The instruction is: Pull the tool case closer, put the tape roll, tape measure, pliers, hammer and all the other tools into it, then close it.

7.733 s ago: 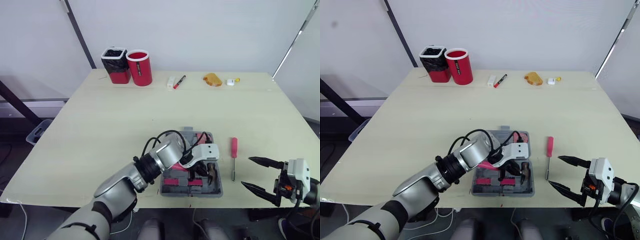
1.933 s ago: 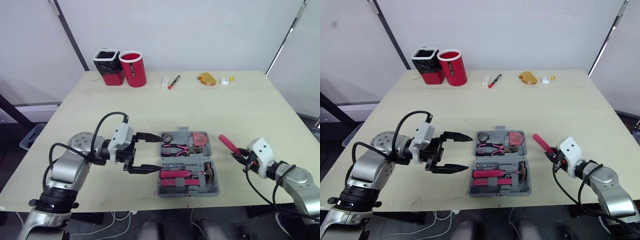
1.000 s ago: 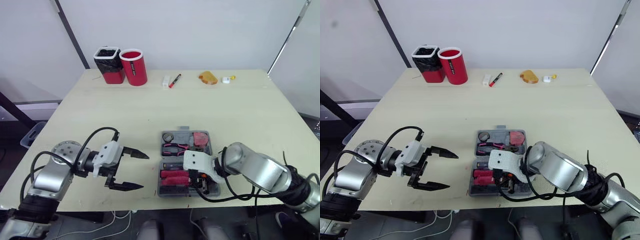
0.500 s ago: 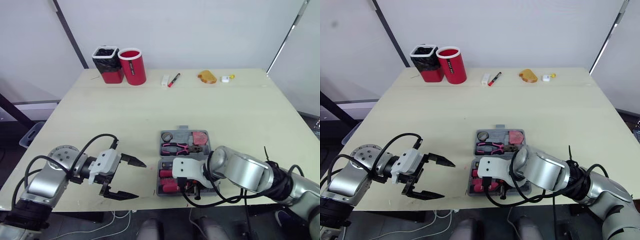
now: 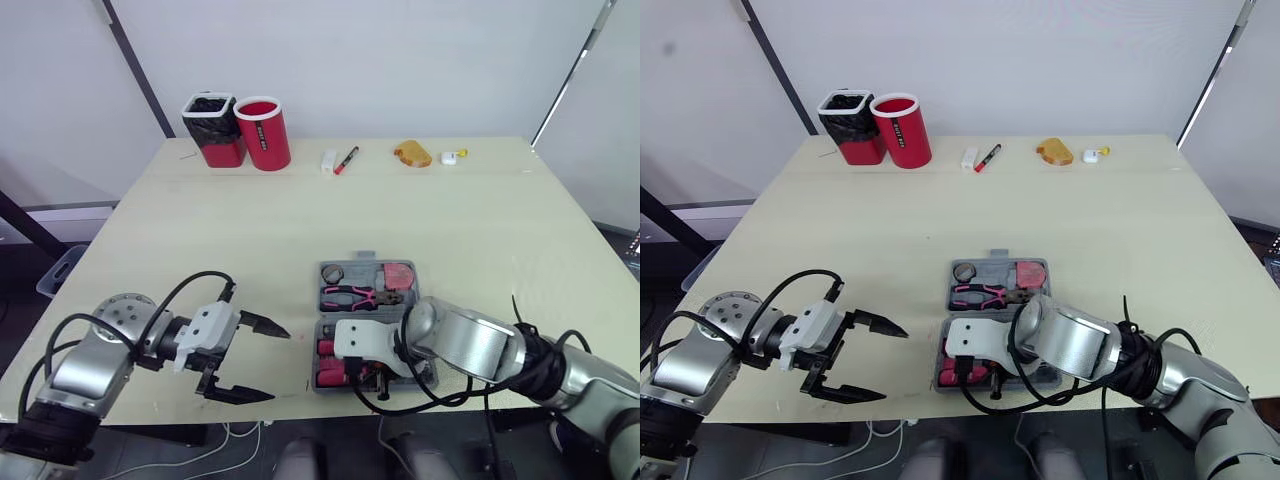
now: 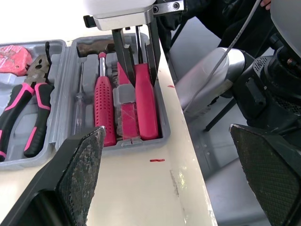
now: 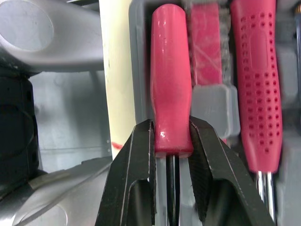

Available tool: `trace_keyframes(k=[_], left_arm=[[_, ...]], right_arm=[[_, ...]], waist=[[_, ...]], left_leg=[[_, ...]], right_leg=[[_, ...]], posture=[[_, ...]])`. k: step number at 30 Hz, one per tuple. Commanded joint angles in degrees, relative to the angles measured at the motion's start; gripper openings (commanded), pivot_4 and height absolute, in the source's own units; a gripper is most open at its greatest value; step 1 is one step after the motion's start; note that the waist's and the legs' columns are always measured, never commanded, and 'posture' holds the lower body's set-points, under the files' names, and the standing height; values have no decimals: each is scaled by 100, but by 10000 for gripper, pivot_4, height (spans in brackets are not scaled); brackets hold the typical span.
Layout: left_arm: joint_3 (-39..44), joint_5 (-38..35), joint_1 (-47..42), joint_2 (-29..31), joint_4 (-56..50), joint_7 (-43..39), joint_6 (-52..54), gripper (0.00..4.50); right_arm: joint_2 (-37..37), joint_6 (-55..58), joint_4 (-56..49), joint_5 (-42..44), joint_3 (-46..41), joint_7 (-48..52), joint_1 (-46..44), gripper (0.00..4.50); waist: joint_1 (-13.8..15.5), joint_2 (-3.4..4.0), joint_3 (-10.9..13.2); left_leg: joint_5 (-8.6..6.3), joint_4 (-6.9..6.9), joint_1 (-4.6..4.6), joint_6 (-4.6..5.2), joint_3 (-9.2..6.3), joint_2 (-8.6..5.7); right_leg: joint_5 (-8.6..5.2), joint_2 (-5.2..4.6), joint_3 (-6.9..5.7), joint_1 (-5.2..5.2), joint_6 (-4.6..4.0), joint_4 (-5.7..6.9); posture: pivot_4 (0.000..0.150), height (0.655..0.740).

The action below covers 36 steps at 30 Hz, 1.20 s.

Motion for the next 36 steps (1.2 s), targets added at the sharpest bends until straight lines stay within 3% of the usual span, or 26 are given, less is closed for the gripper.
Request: trace_keyframes(k=[1, 3, 5, 12, 16, 20, 23, 25, 26, 36], left_arm=[[17, -4, -8, 82, -165, -271, -101, 45000], [9, 9, -27, 75, -153, -257, -99, 45000], [0, 19, -46, 63, -141, -246, -99, 45000], [-25, 45, -115, 25, -91, -216, -103, 45000], [-25, 34, -146, -36, -109, -179, -65, 45000], [-53, 44, -180, -111, -120, -145, -44, 45000], [-75, 65, -216, -166, -89, -150, -53, 45000], [-87, 70, -245, -193, -66, -158, -57, 45000], [-93, 67, -263, -207, -53, -162, -55, 45000], [-129, 74, -413, -268, 105, -211, -105, 45000]], right_arm=[[27, -154, -20, -88, 17, -23, -127, 4173], [-15, -198, -51, -95, 5, -17, -120, 14329], [-7, -222, -58, -74, -102, -29, -98, 20835], [-165, -374, -217, 2, -338, 117, -118, 20835], [-230, -789, -463, 262, -1234, 132, 339, 20835], [-430, -2085, -503, 374, -2124, 249, 1304, 20835], [-478, -3080, -351, 426, -2566, 465, 1985, 12628], [-579, -3554, -209, 272, -2590, 598, 2272, 3332], [-525, -3807, -106, 295, -2655, 646, 2434, 1148], [-94, -5876, 1353, -294, -2517, 986, 3372, 1148]], waist=[[-5, 0, 0], [-5, 0, 0], [-2, 0, 0], [3, 0, 0], [8, -1, 0], [33, -5, -2], [26, -7, -3], [9, -7, -3], [3, -8, -3], [23, -9, -2]], left_leg=[[0, 0, 0, 0, 0, 0], [0, 0, 0, 0, 0, 1], [0, 0, 0, 0, 0, 1], [0, 0, 0, 0, 1, 1], [0, 0, 0, 0, 0, 1], [0, 0, -1, 0, 0, 0], [0, 0, -1, 0, 1, 0], [0, 0, 1, 0, 0, 0], [0, 0, 3, 0, 0, 0], [0, 4, 5, 0, -1, 2]], right_leg=[[0, 0, 0, 0, 0, 0], [0, 1, 0, 0, 0, 0], [0, 1, 0, 0, 0, 1], [0, 1, 0, 0, 0, 0], [0, 1, 0, 0, 1, 0], [0, 0, -1, 4, 3, -5], [1, -1, -1, 6, 4, -6], [1, 1, 0, 7, 4, -4], [1, 2, 1, 7, 4, -4], [1, 9, 3, 10, 3, -4]], posture=[[1500, 7400], [1500, 7400], [1500, 7400], [1500, 7400], [1500, 7400], [1500, 7400], [1500, 7400], [1500, 7400], [1500, 7400], [1500, 7400]])
